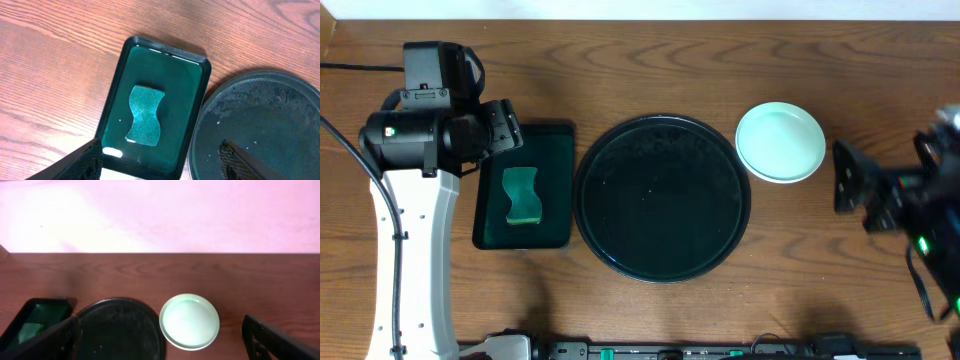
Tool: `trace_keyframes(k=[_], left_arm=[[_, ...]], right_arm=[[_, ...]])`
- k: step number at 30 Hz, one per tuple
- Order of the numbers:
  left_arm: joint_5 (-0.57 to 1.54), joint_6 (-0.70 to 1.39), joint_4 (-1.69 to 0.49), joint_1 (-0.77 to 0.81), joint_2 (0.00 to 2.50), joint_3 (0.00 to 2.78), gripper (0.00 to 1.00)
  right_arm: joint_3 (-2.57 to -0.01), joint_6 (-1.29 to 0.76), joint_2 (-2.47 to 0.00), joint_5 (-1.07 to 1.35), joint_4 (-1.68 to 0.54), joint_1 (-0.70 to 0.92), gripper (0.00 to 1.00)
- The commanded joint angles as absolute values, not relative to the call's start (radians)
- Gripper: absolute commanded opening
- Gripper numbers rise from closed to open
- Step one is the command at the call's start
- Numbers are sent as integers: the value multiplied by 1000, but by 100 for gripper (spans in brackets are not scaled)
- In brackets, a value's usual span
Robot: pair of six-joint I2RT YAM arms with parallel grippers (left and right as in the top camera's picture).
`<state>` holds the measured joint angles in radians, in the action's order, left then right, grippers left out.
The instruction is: Clean dirty plates on tray and stack at the side
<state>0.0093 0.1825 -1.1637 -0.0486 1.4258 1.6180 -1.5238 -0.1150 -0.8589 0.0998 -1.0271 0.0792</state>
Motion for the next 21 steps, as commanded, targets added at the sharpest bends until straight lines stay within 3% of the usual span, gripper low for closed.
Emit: trace_keyframes(k=[1,8,21], left_arm=[[8,176,-1166,-47,1425,1619,74],[8,176,-1166,-47,1425,1619,75],[8,176,-1166,-47,1425,1619,74]], right_arm=[[-1525,-70,-797,57,-1047,84,99],[-1496,-70,-760,-30,-1058,84,99],[-694,4,-526,83,-329,55,99]])
